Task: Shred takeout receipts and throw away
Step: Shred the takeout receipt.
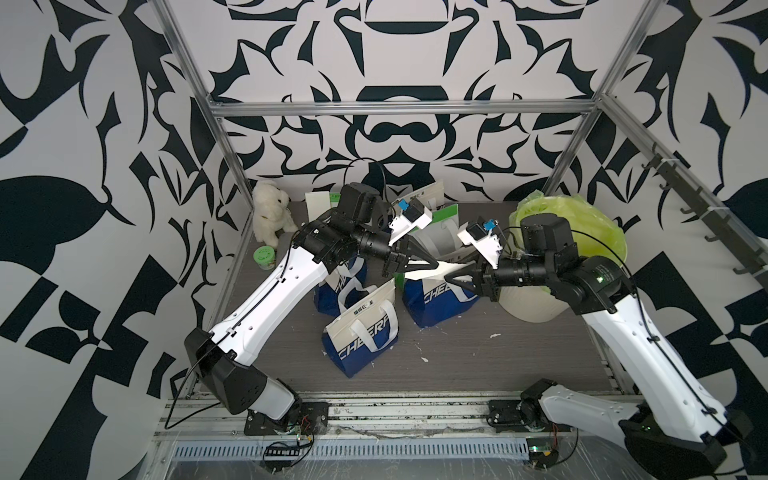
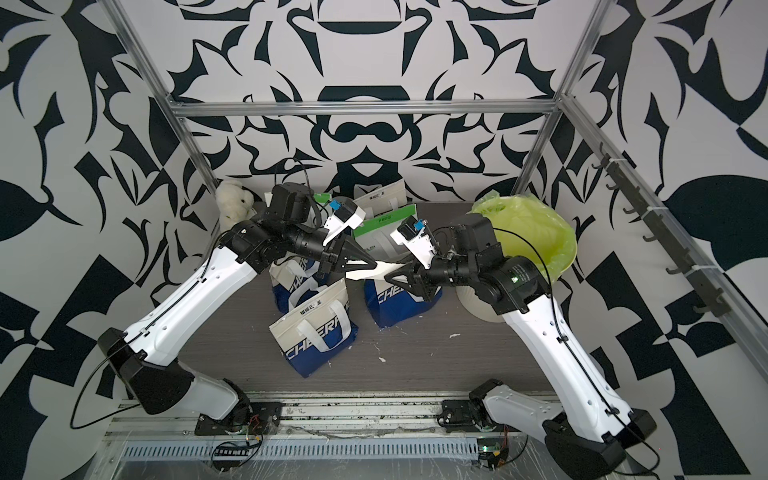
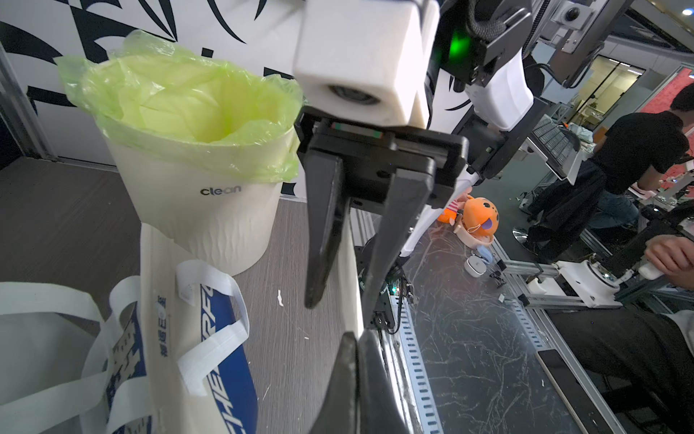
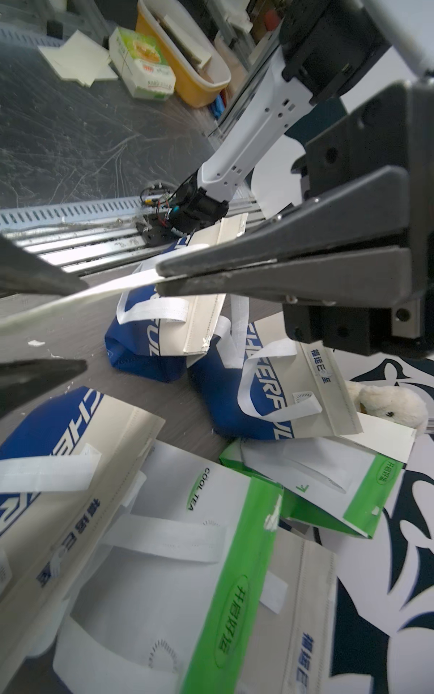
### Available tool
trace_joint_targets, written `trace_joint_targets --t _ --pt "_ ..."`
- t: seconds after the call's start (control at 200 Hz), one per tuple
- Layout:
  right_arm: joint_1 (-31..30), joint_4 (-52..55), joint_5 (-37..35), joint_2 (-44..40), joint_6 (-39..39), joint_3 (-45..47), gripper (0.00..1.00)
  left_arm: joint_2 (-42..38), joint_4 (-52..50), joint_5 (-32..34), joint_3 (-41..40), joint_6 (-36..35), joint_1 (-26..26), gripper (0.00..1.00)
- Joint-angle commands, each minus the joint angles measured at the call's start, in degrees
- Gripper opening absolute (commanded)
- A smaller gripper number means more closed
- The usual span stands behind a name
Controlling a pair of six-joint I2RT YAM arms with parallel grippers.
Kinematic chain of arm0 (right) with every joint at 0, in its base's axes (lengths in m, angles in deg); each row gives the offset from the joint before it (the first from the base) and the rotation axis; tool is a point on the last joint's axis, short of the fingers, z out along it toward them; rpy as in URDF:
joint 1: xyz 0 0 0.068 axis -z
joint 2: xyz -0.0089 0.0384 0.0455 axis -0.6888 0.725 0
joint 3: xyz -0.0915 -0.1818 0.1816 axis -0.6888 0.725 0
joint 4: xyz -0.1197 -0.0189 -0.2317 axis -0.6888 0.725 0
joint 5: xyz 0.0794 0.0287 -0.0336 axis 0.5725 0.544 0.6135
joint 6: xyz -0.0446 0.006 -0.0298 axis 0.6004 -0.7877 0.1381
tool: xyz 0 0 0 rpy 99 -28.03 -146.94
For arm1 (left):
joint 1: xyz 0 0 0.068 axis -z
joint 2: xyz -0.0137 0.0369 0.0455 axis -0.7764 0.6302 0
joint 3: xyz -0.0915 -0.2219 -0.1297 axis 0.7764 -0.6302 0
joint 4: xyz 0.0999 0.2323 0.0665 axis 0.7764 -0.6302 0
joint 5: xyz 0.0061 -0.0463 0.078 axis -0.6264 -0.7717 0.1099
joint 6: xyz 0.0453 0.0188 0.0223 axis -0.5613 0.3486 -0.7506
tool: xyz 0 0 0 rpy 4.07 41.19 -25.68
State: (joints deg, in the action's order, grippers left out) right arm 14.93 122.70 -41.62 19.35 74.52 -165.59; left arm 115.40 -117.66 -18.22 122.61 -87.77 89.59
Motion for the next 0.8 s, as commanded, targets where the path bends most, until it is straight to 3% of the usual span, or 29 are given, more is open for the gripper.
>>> trace_joint_targets --t 0.0,0.185,0.345,0.615,0.695,0.795 --pt "-0.23 -6.99 1.27 -3.74 -1.26 1.7 0.49 -1.32 1.74 0.11 -1.0 0.91 0.11 0.0" --pt "-0.2 -13.64 4.31 -5.03 -4.58 3.4 0.47 -1.49 2.3 0.07 -1.61 1.59 0.11 0.0" --pt "-0.23 -16.89 6.71 -3.91 -7.17 3.18 0.3 -1.64 2.18 0.41 -1.66 1.88 0.11 0.0" --pt "-0.22 -17.5 6.86 -2.29 -9.04 2.67 0.13 -2.31 3.0 1.42 -2.48 1.88 0.11 0.0" --pt "-0.22 -17.45 5.85 -1.95 -10.17 2.64 0.0 -2.6 3.49 1.86 -2.76 1.86 0.11 0.0" --pt "-0.23 -16.85 2.63 -1.51 -11.93 2.37 0.0 -3.54 5.52 3.93 -3.91 1.97 0.11 0.0"
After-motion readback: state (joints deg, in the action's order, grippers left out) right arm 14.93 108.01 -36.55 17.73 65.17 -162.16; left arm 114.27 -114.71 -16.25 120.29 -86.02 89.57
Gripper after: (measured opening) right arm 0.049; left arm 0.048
